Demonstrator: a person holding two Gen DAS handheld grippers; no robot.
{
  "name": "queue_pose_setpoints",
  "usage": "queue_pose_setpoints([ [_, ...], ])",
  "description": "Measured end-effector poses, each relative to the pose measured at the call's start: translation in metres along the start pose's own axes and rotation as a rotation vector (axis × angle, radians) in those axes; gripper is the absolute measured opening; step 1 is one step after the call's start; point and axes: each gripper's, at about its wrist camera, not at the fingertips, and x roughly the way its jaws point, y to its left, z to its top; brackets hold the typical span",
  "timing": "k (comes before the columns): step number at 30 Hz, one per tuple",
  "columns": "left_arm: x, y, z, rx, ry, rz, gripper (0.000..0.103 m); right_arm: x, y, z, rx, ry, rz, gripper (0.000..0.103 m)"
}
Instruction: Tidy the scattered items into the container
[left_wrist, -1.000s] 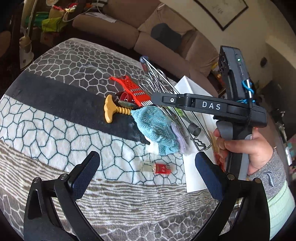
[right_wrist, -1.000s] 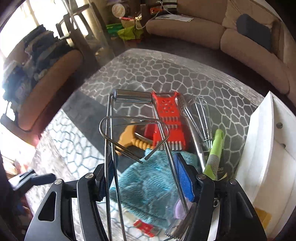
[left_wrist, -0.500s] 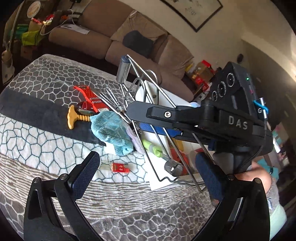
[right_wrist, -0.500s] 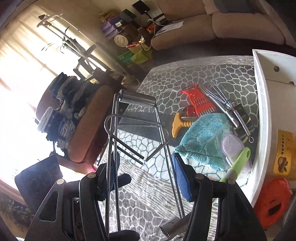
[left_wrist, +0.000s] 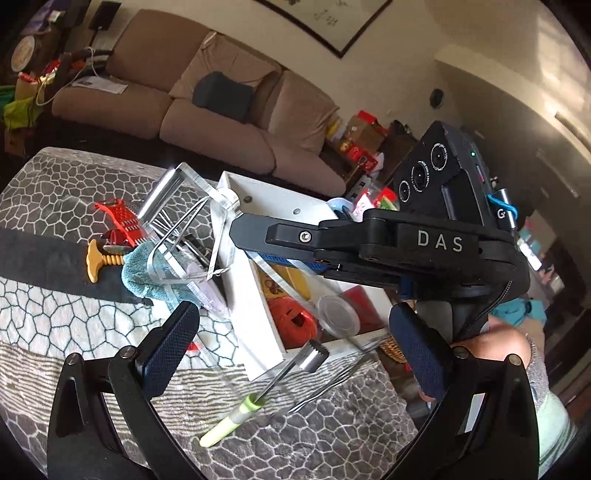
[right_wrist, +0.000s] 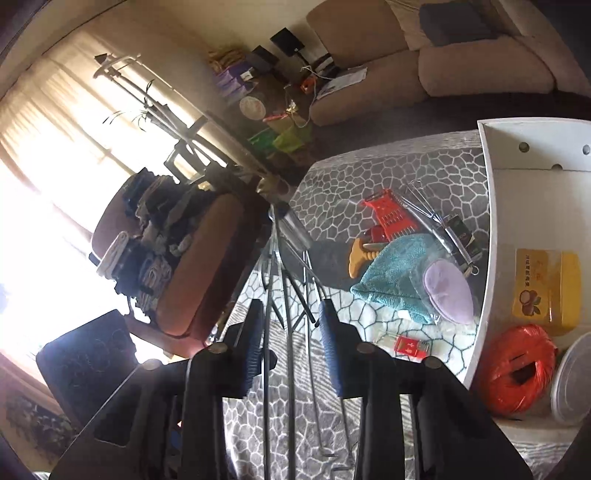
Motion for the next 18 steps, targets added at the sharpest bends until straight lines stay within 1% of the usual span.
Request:
queue_pose_setpoints([
  [1,0.003,-0.004,0.002,0.007,0.003,-0.006,0.103,-0.005,-0.002,0.001,0.006,0.009,0.002,0.024],
  [2,0.007,-0.007,0.004,0.021,0.014,0.023,0.103,-0.008,-0.005,0.002,0.014,0.025,0.021,0.024],
  [4,0.02,-0.005,0.003,0.048,0.068,0.135,0.103,-0.013,-0.015,-0.001,0.039,0.033,0.001,0.024],
  [5,0.023,0.0,0.0,0.041,0.091,0.174,0.103,-0.012,-0.019,-0.004,0.035,0.05,-0.014,0.024],
  [6,0.02,0.006,-0.004,0.026,0.099,0.192,0.103,-0.01,-0.024,-0.008,0.035,0.073,-0.033,0.024],
  [8,0.007,0.023,-0.014,-0.004,0.107,0.243,0.103,-0.01,-0.032,-0.018,0.035,0.111,-0.036,0.024],
  [10,-0.005,0.048,-0.03,-0.045,0.131,0.311,0.103,-0.014,-0.036,-0.031,-0.003,0.119,-0.09,0.025],
  [11,-0.008,0.061,-0.039,-0.069,0.157,0.329,0.103,-0.016,-0.037,-0.037,-0.023,0.128,-0.114,0.027],
  [13,-0.009,0.085,-0.059,-0.112,0.221,0.371,0.103,-0.023,-0.044,-0.053,-0.047,0.136,-0.169,0.034],
  [14,-0.008,0.095,-0.069,-0.12,0.255,0.402,0.103,-0.027,-0.049,-0.062,-0.048,0.143,-0.181,0.041],
  [15,-0.006,0.102,-0.078,-0.115,0.285,0.433,0.103,-0.031,-0.054,-0.071,-0.039,0.148,-0.188,0.047],
  [17,-0.001,0.109,-0.095,-0.096,0.338,0.473,0.103,-0.041,-0.067,-0.093,0.001,0.144,-0.194,0.054],
  [18,0.004,0.109,-0.102,-0.076,0.364,0.492,0.103,-0.046,-0.073,-0.105,0.023,0.138,-0.202,0.054],
])
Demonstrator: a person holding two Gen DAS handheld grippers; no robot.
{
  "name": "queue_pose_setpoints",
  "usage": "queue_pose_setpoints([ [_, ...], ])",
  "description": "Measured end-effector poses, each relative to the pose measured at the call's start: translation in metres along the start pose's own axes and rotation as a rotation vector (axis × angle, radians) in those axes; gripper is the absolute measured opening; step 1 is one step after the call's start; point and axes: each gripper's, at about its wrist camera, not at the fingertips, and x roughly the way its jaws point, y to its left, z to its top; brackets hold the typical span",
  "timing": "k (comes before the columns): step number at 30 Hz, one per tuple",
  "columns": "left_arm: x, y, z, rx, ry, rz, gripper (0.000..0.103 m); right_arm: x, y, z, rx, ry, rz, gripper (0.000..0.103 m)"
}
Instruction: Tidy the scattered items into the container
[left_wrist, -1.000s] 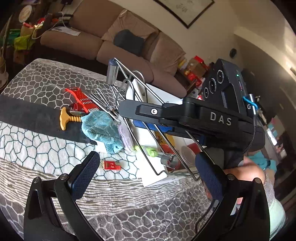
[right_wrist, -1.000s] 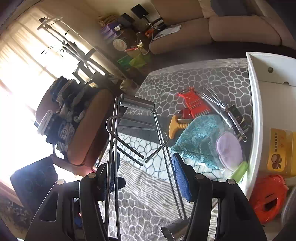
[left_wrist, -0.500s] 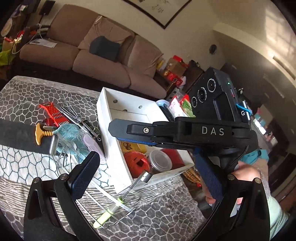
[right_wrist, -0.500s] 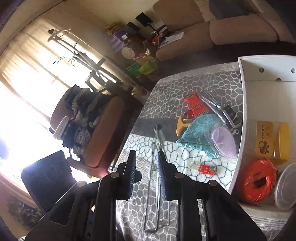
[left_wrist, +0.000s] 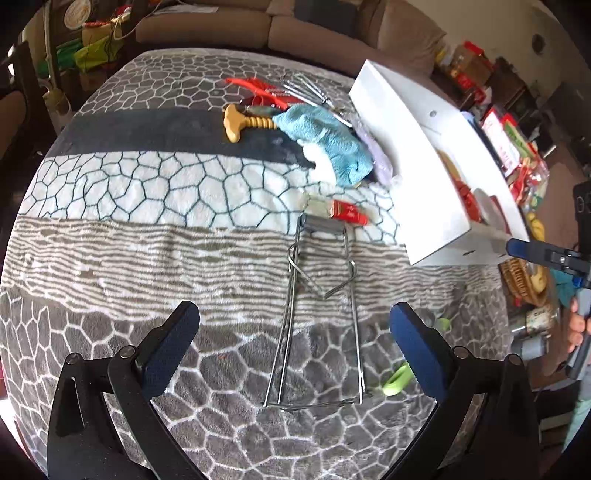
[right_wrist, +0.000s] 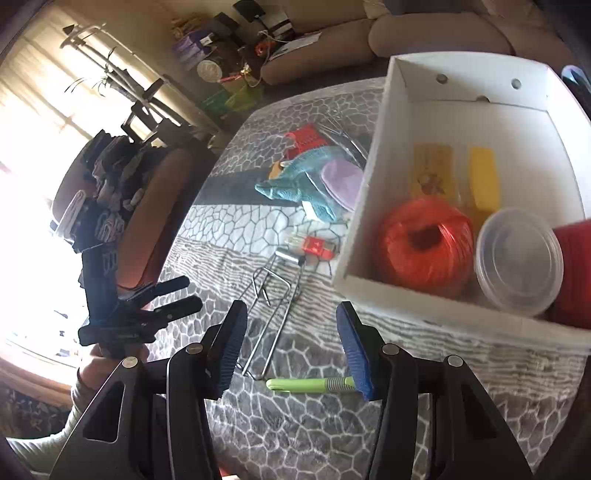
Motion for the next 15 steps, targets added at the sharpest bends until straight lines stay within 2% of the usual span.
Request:
queue_pose_setpoints([
  [5,0.032,-0.032,-0.012,0.156,0.054,0.187,0.103,0.014,-0.05,-0.06,0.24,0.014,0.009,0.058],
  [8,0.047,-0.045,-0.017,0.191,0.062,0.253,0.103,0.016,-0.059,-0.083,0.293,-0.014,-0.037,0.058],
  [10,0.054,-0.047,-0.018,0.176,0.063,0.236,0.103,0.01,-0.056,-0.096,0.312,-0.05,-0.061,0.059],
  [12,0.058,-0.047,-0.018,0.145,0.079,0.197,0.103,0.008,-0.058,-0.11,0.367,-0.083,-0.034,0.072],
  [15,0.065,-0.048,-0.02,0.151,0.088,0.214,0.103,0.014,-0.053,-0.12,0.367,-0.089,-0.053,0.072],
])
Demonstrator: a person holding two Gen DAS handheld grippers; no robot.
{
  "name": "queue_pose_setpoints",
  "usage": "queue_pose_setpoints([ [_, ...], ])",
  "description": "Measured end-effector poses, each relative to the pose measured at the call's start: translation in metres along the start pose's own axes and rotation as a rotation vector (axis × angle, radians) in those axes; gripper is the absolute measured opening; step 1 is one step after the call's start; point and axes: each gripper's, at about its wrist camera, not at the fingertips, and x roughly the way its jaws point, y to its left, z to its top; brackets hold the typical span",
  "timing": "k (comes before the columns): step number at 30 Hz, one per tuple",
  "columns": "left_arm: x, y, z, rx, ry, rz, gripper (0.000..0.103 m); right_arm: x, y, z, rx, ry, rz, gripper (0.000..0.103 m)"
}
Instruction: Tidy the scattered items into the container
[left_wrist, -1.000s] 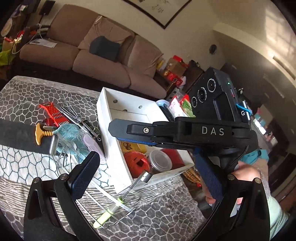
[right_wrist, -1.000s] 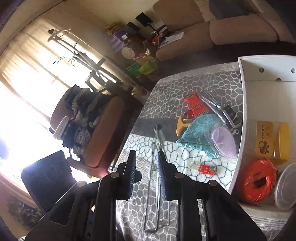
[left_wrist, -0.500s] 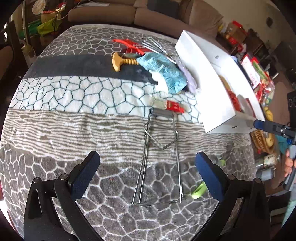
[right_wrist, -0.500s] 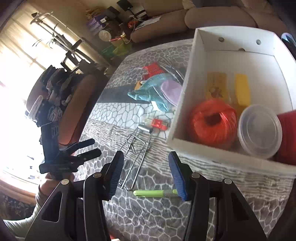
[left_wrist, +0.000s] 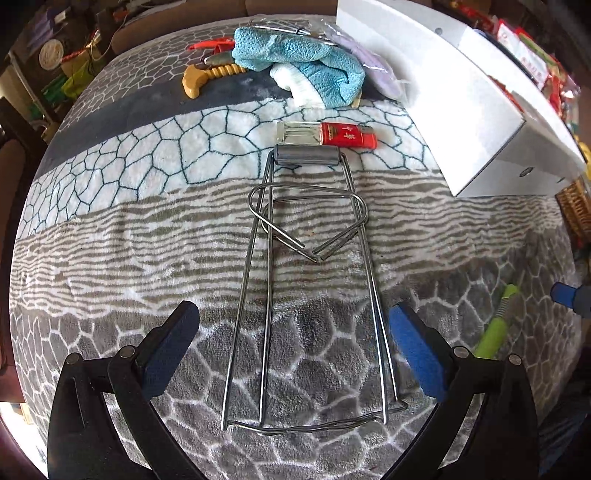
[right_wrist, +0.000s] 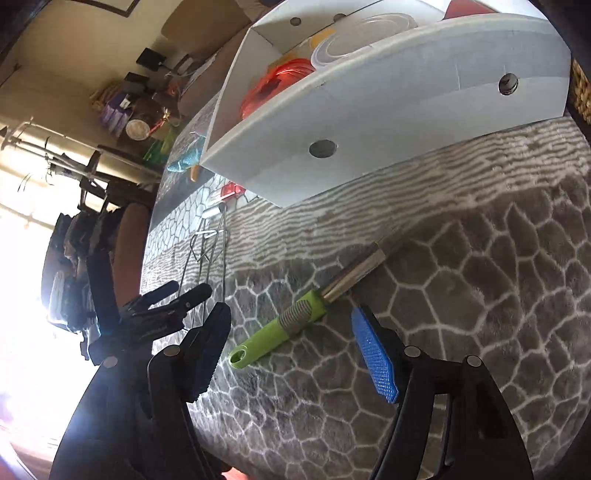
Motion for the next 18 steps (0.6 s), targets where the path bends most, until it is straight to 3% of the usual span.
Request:
queue_pose_setpoints([
  [3,0.0,0.002,-0.002,-0.003,-0.016,0.017,0.103,-0.001,0.018,0.001,-0.08,-0.011,-0.029,0.072],
  [7,0.005,0.002,-0.006,-0.003,-0.006,-0.087,0.1,0.007,0.042,0.01,-0.119,-0.015,0.061,0.072],
  [8,0.001,0.0,-0.006,0.008,-0.02,-0.121,0.081,0.012,0.047,0.013,-0.121,-0.015,0.067,0.072],
  [9,-0.003,0.0,-0.007,0.005,-0.036,-0.126,0.07,0.017,0.051,0.015,-0.121,-0.017,0.075,0.072],
  [14,-0.005,0.018,-0.008,-0.076,-0.039,-0.232,0.067,0.04,0.051,0.009,-0.091,0.033,0.081,0.072],
  [17,-0.012,0.033,-0.01,-0.13,-0.044,-0.325,0.046,0.044,0.053,0.011,-0.072,0.049,0.142,0.072],
  [18,-0.014,0.036,-0.011,-0.142,-0.045,-0.357,0.044,0.047,0.056,0.014,-0.065,0.052,0.157,0.073],
])
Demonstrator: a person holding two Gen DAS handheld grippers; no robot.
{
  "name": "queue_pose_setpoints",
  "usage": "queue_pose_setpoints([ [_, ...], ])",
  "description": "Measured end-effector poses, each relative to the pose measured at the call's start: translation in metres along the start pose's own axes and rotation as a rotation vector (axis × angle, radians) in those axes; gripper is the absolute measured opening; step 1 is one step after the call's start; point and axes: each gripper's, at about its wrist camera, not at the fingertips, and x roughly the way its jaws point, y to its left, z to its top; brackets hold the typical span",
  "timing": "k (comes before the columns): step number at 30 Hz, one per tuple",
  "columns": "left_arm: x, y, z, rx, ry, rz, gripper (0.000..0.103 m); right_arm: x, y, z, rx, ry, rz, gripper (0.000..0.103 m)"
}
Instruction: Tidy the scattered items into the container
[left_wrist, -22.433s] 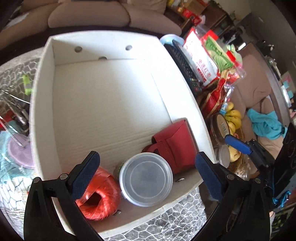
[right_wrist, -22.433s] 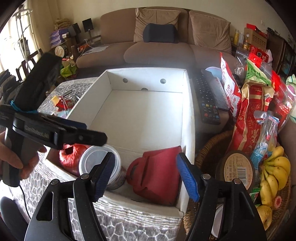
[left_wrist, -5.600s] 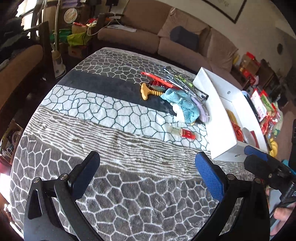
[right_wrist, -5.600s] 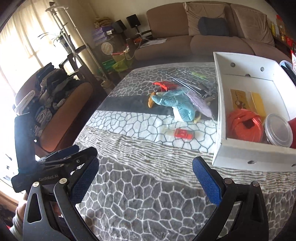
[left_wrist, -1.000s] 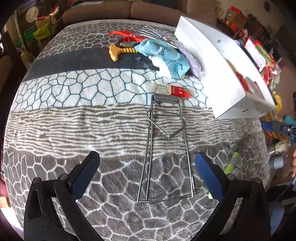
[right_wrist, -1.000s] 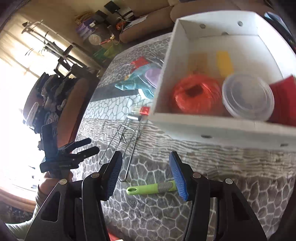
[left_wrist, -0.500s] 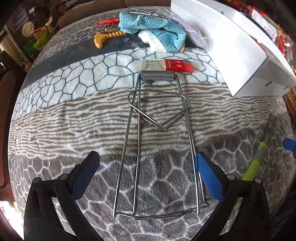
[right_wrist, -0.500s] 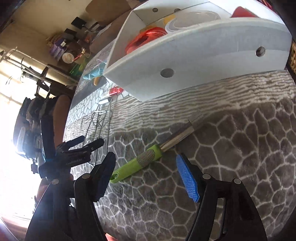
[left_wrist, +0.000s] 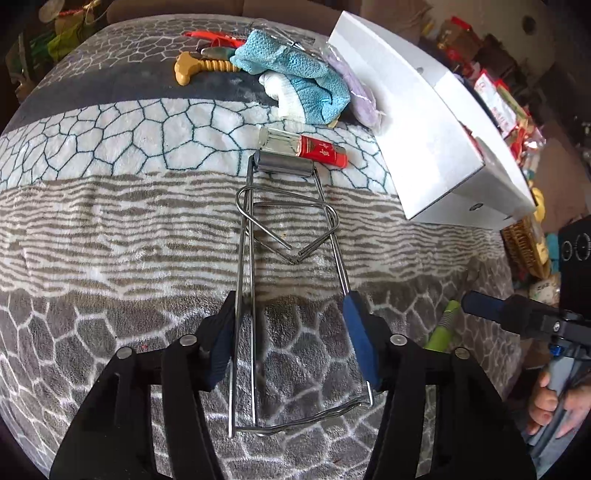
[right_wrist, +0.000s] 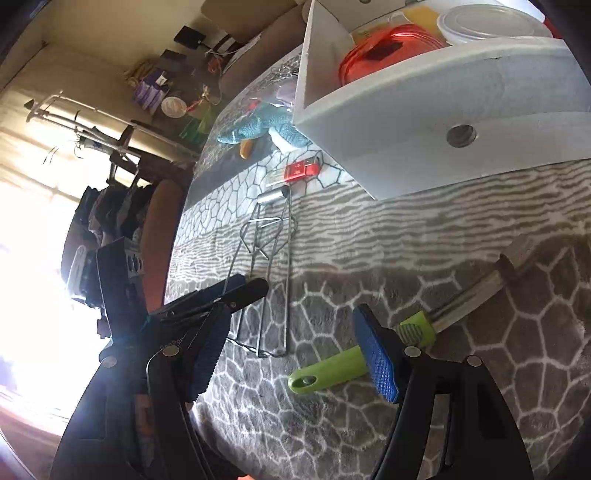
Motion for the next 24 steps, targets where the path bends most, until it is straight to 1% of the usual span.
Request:
queue_pose_setpoints([
  [1,-0.002,0.001,0.001,-0.007,0.001,-0.017,0.044,0.004,0.002,0.004,0.01,0.002,0.013,0.073],
  [2,-0.003,0.003,0.001,-0.008,0.004,-0.002,0.045,0.01,0.004,0.009,0.019,0.008,0.024,0.074],
  [3,-0.001,0.006,-0.001,-0.012,0.01,0.03,0.046,0.017,0.006,0.013,0.024,0.021,0.026,0.074],
  [4,0.0,0.01,-0.002,-0.027,0.017,0.028,0.046,0.026,0.007,0.018,0.028,0.033,0.007,0.074],
  [5,0.001,0.015,-0.002,-0.048,0.014,0.0,0.05,0.035,0.008,0.021,0.031,0.047,-0.01,0.074],
  [6,0.001,0.018,-0.001,-0.065,0.011,-0.024,0.06,0.046,0.01,0.023,0.027,0.07,-0.005,0.074],
  [7,0.001,0.021,0.001,-0.078,0.01,-0.038,0.064,0.055,0.012,0.024,0.019,0.088,-0.002,0.074],
  [8,0.002,0.023,0.001,-0.089,0.011,-0.045,0.064,0.064,0.015,0.022,0.007,0.105,-0.01,0.074],
  [9,0.002,0.024,0.002,-0.092,0.013,-0.042,0.062,0.072,0.018,0.02,-0.012,0.123,-0.012,0.071],
  [11,0.004,0.023,0.003,-0.082,0.014,-0.036,0.061,0.084,0.021,0.016,-0.041,0.137,-0.021,0.063],
  [13,0.004,0.025,0.004,-0.09,0.018,-0.063,0.062,0.084,0.015,0.016,-0.019,0.119,0.025,0.057],
  [14,0.005,0.026,0.003,-0.1,0.023,-0.087,0.062,0.084,0.008,0.018,0.012,0.125,0.05,0.05],
  [15,0.005,0.027,0.003,-0.107,0.028,-0.109,0.062,0.083,0.001,0.019,0.04,0.125,0.062,0.038],
  [16,0.006,0.027,0.003,-0.112,0.031,-0.132,0.062,0.083,-0.005,0.019,0.062,0.123,0.068,0.034],
  [17,0.007,0.026,0.003,-0.123,0.038,-0.172,0.062,0.083,-0.011,0.019,0.085,0.128,0.089,0.028],
  [18,0.008,0.026,0.002,-0.136,0.044,-0.201,0.065,0.084,-0.016,0.018,0.114,0.132,0.125,0.028],
  [19,0.008,0.025,0.002,-0.141,0.043,-0.204,0.065,0.086,-0.018,0.017,0.129,0.142,0.153,0.028],
  [20,0.008,0.026,0.002,-0.148,0.042,-0.209,0.065,0.087,-0.015,0.016,0.112,0.153,0.156,0.029],
  [22,0.008,0.03,0.002,-0.179,0.041,-0.236,0.065,0.084,-0.012,0.017,0.084,0.148,0.143,0.03],
  [24,0.006,0.034,0.002,-0.205,0.035,-0.26,0.065,0.083,-0.012,0.016,0.089,0.149,0.159,0.035],
])
